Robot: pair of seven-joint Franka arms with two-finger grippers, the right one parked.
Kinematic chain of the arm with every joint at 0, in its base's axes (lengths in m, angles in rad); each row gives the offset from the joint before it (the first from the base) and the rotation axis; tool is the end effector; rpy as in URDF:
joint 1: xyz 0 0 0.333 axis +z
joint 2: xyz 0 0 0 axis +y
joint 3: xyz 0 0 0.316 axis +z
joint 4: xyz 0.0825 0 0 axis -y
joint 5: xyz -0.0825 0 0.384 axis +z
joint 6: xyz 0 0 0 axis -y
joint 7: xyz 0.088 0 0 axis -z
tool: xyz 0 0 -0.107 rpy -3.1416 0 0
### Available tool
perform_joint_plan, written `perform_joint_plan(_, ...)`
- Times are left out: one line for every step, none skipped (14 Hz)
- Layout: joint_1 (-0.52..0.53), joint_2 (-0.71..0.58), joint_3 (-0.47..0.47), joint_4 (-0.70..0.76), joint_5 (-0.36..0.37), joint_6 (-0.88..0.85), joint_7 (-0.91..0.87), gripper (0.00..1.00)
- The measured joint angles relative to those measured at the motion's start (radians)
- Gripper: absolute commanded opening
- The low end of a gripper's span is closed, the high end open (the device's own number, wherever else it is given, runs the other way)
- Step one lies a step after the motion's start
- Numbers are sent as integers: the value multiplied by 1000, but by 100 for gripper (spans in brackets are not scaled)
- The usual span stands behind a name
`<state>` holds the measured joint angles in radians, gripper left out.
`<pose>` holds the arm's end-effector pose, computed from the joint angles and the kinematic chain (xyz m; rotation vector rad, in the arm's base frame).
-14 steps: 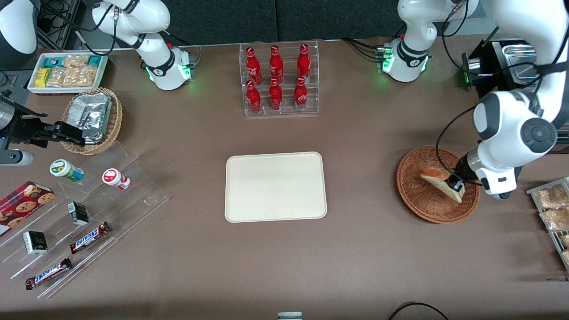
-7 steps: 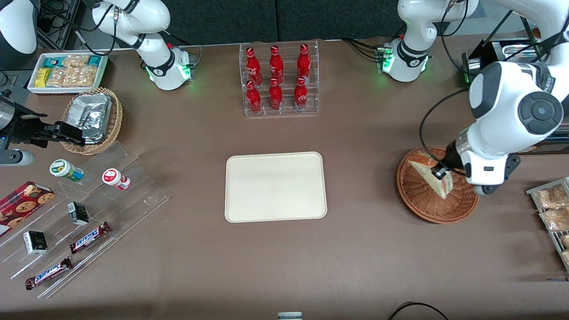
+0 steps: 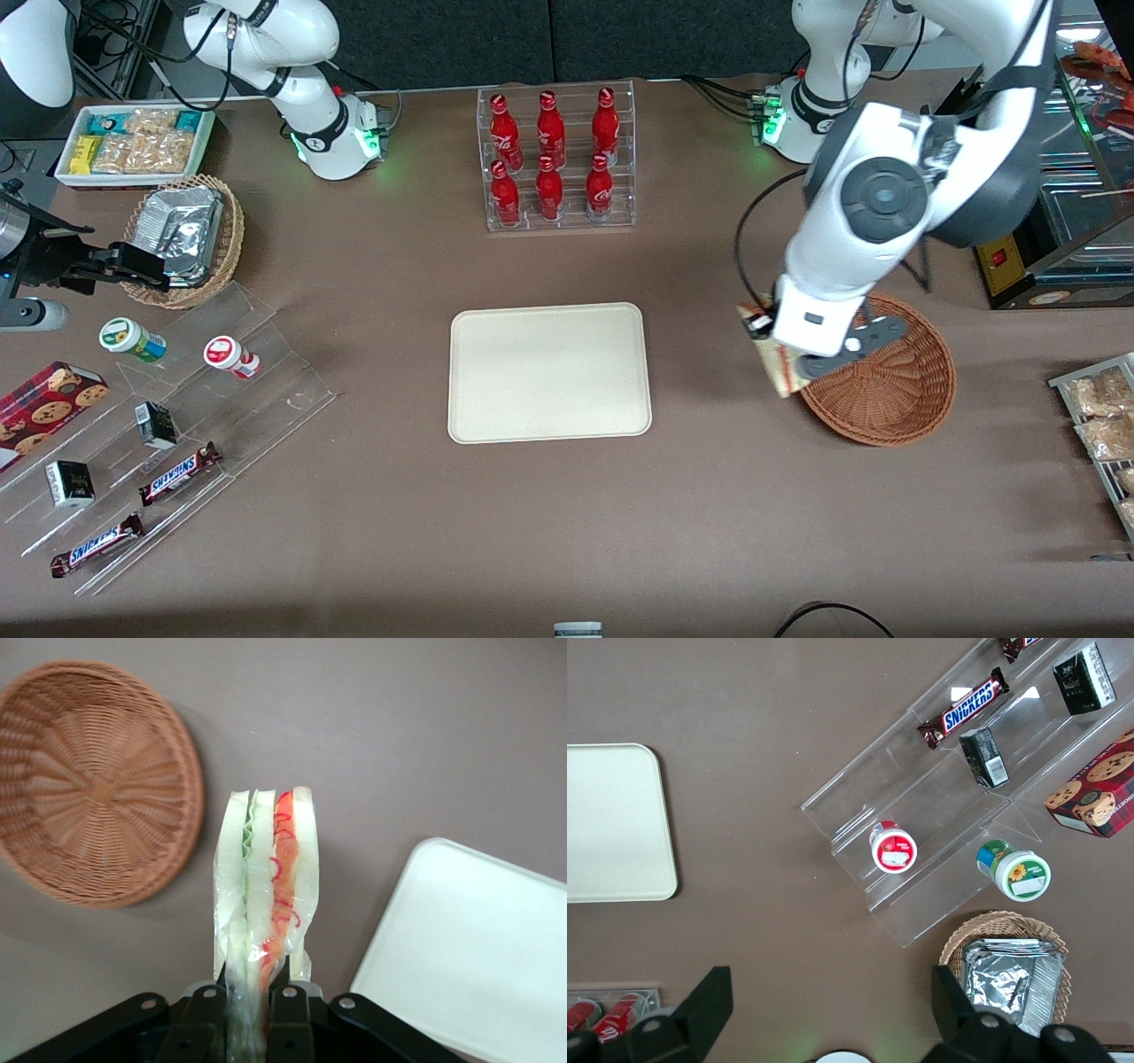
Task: Place sandwich from basket to tray
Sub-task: 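Carry the held sandwich with the left gripper over the cream tray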
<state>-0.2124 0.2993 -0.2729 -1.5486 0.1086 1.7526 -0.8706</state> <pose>0.5792 -0.2732 0.4760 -3.0157 -0.5634 0.0753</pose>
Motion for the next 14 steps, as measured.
perform_joint_plan(-29, 32, 0, 29, 0, 0, 1, 0)
perform_joint_plan(-58, 67, -1, 59, 1, 1, 1, 0)
perform_joint_plan(-84, 105, -1, 90, 1, 3, 1, 0)
perform_joint_plan(-105, 144, -1, 122, 1, 11, 2, 0)
perform_joint_plan(-120, 180, -1, 150, 1, 26, 12, 0)
perform_joint_plan(-131, 212, -1, 173, 1, 52, 32, 0)
perform_joint_plan(-143, 238, -1, 187, 1, 81, 45, 0)
perform_joint_plan(-155, 260, -1, 197, 1, 105, 52, 0)
perform_joint_plan(-165, 278, -1, 202, 1, 117, 53, 0)
perform_joint_plan(-173, 293, -1, 204, 1, 127, 53, 0)
perform_joint_plan(-182, 307, -1, 205, 1, 150, 53, 0)
perform_joint_plan(-191, 322, -1, 205, 1, 181, 53, 0)
perform_joint_plan(-198, 337, -1, 205, 1, 214, 53, 0)
perform_joint_plan(-205, 355, -1, 205, 1, 248, 53, 0)
